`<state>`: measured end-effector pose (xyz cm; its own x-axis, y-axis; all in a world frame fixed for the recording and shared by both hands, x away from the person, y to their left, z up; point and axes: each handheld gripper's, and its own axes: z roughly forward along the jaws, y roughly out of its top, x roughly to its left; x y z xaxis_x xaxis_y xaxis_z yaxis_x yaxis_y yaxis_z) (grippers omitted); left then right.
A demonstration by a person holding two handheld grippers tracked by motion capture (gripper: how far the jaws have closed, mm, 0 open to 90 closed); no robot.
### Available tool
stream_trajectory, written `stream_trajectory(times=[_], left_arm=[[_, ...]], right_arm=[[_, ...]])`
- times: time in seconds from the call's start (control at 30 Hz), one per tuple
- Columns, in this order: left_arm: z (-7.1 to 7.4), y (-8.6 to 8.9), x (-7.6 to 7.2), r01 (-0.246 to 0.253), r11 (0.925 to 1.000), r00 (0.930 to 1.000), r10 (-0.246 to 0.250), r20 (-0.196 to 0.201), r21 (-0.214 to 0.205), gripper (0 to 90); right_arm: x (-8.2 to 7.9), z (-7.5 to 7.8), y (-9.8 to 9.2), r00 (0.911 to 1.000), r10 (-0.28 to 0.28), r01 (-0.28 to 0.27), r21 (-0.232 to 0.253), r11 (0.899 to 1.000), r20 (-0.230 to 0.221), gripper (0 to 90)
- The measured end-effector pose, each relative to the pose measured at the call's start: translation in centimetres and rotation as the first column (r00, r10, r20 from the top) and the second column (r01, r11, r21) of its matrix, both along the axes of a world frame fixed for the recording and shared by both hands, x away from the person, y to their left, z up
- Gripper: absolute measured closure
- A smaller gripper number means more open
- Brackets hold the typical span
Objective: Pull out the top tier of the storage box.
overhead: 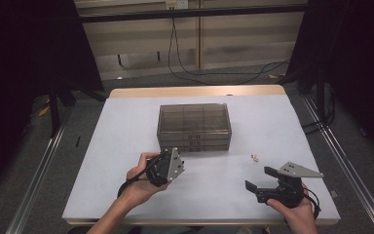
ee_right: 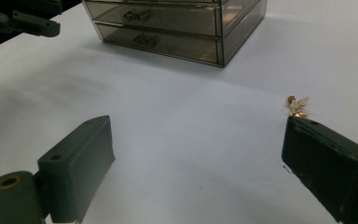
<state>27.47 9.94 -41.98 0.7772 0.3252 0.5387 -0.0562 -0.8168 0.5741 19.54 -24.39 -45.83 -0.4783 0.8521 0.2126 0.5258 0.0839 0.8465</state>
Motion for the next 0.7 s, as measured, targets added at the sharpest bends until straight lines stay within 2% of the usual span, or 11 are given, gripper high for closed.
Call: stream_trajectory(times=[0.03, 0.07, 0.1, 0.2, 0.23, 0.27, 0.3, 0.4, 0.47, 0.67, 0.7], left_arm=[[0.0, 0.0, 0.0, 0.0, 1.0, 1.0, 0.0, 0.0, 0.0, 67.2], [-0.1, -0.2, 0.1, -0.007, 0.9998, 1.0, 0.007, -0.006, -0.018, 67.2], [0.2, -0.4, 0.3, -0.004, 0.9995, 0.9996, 0.003, 0.026, 0.032, 66.4], [0.1, -0.7, 0.5, 0.005, 0.9998, 0.9998, -0.005, 0.018, 0.02, 68.4], [0.3, -0.7, 0.6, 0.016, 0.9986, 0.9993, -0.018, 0.034, 0.05, 69.3], [0.4, -0.8, 0.6, 0.018, 0.9976, 0.9993, -0.02, 0.03, 0.066, 70.2], [0.4, -1.1, 0.7, 0.031, 0.996, 0.9981, -0.035, 0.051, 0.084, 70.6], [0.5, -1.3, 0.7, 0.027, 0.9943, 0.9969, -0.034, 0.071, 0.103, 71.2], [0.5, -1.4, 0.9, 0.017, 0.9944, 0.995, -0.027, 0.096, 0.104, 71.9], [0.2, -1.7, 1.1, 0.002, 0.9939, 0.9941, -0.014, 0.108, 0.11, 74.1], [0.1, -1.8, 1.2, 0.006, 0.9941, 0.9926, -0.02, 0.12, 0.108, 74.1]], right_arm=[[0.0, 0.0, 0.0, 1.0, 0.0, 0.0, 0.0, 1.0, 0.0, 8.9], [0.0, 0.0, 0.0, 1.0, 0.0, 0.0, 0.0, 1.0, -0.001, 8.9], [0.0, 0.0, 0.0, 1.0, -0.001, 0.001, -0.003, 1.0, -0.003, 9.0], [0.0, 0.1, 0.0, 1.0, -0.008, 0.008, -0.003, 1.0, -0.001, 9.0], [0.0, 0.1, -0.1, 1.0, -0.007, 0.007, 0.0, 1.0, 0.001, 9.0], [0.0, 0.1, -0.1, 1.0, -0.006, 0.006, -0.002, 1.0, 0.0, 9.0], [0.0, 0.1, -0.1, 1.0, -0.006, 0.006, -0.003, 1.0, -0.001, 9.0], [0.0, 0.0, -0.1, 1.0, -0.006, 0.006, -0.002, 1.0, -0.003, 9.0], [0.0, 0.1, 0.0, 1.0, -0.006, 0.006, -0.01, 1.0, -0.001, 9.0], [0.0, 0.1, -0.1, 0.9999, -0.014, 0.014, -0.012, 1.0, 0.003, 9.1], [0.0, 0.1, -0.1, 0.9999, -0.014, 0.014, -0.012, 1.0, 0.003, 9.1]])
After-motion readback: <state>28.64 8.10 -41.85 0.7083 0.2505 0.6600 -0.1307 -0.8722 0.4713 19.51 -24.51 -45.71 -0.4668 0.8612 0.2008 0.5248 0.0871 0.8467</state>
